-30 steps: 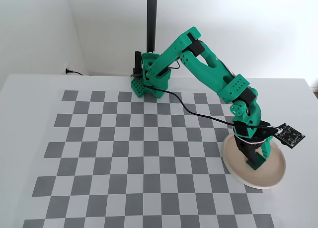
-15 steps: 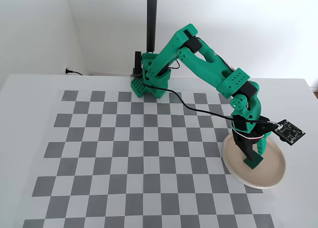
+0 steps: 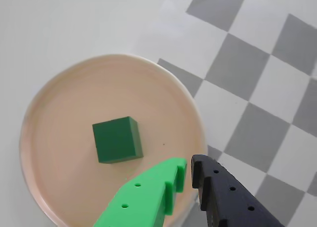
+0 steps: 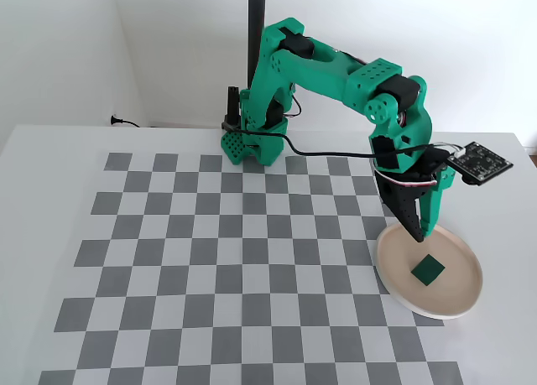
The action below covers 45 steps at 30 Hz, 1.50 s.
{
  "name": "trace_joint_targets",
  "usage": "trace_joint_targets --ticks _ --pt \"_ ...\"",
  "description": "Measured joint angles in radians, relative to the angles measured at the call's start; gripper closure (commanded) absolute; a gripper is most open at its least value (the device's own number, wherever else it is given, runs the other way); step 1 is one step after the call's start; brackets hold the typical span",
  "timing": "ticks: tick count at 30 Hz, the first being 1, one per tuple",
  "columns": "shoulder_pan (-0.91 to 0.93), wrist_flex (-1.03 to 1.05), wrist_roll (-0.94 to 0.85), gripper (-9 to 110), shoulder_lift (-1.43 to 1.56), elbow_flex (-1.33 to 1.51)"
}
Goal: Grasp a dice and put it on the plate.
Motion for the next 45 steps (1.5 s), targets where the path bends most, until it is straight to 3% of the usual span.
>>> trace_joint_targets --ticks 16,26,38,45 --pt "0.198 0.078 0.091 106 0.563 0.314" --pt "0.377 -0.118 0.169 106 0.824 0.733" --pt "0.543 -0.334 0.598 102 0.969 1.022" --pt "0.635 -0.485 0.802 106 1.066 1.255"
